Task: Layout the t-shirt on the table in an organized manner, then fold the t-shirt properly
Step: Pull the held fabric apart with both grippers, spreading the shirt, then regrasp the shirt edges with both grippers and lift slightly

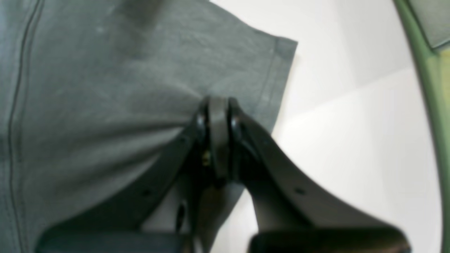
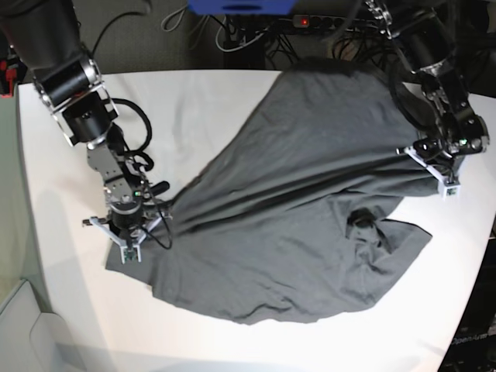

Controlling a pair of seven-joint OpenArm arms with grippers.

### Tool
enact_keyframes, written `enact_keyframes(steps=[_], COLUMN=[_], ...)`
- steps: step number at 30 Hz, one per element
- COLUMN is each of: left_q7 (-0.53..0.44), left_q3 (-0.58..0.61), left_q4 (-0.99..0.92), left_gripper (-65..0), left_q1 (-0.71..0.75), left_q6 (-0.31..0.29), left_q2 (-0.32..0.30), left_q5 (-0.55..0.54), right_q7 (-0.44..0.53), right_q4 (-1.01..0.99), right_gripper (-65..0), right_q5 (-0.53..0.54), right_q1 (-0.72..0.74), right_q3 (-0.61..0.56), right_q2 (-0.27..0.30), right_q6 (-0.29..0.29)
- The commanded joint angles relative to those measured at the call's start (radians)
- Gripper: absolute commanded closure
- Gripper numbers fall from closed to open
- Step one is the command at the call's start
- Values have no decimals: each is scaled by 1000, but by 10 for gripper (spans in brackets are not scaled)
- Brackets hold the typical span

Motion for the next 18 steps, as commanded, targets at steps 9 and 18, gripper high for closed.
enact_keyframes(steps=[9,18], left_q7=[2,61], left_q3=[-3,138], left_q4=[40,169], left_gripper=[-4,-4], left_q1=[-141,-166], left_q6=[4,4], left_q2=[-6,97], left_q5=[0,-2], right_q7=[-228,-231], right_q4=[-32,145], right_gripper=[0,0], right_q5=[86,86], right_q1=[-138,-205], right_q3=[0,1], right_q2=[40,63], right_q6=[1,-5])
